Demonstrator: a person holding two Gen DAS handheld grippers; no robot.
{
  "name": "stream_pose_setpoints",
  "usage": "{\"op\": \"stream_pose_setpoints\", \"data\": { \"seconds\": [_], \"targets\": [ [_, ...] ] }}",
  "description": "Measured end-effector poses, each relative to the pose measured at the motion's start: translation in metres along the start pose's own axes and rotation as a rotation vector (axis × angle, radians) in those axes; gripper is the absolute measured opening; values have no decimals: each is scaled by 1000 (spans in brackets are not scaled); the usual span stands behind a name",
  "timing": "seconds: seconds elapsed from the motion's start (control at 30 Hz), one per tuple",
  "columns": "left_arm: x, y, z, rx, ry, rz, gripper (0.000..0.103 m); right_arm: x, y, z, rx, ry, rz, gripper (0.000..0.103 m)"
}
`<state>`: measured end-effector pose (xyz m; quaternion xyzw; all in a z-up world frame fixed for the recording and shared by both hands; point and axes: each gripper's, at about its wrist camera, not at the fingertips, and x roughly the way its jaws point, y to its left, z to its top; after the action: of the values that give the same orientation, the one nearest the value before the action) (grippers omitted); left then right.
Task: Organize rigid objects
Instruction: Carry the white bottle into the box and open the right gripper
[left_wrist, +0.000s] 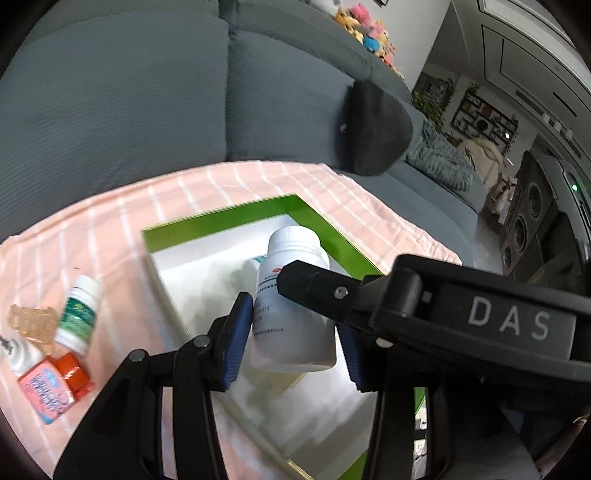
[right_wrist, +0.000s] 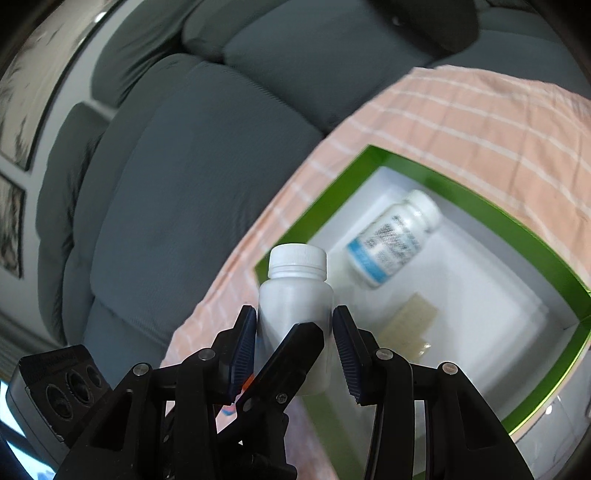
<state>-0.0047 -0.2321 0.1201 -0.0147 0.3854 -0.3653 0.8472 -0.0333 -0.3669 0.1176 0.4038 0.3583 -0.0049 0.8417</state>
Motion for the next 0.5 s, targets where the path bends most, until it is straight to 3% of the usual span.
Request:
{"op": "stream_pose_setpoints", "data": {
  "seconds": [0.5],
  "targets": [
    [42,-2,-3,-30,113,-41,45,11,-44,11,114,34,-69,47]
  ]
}}
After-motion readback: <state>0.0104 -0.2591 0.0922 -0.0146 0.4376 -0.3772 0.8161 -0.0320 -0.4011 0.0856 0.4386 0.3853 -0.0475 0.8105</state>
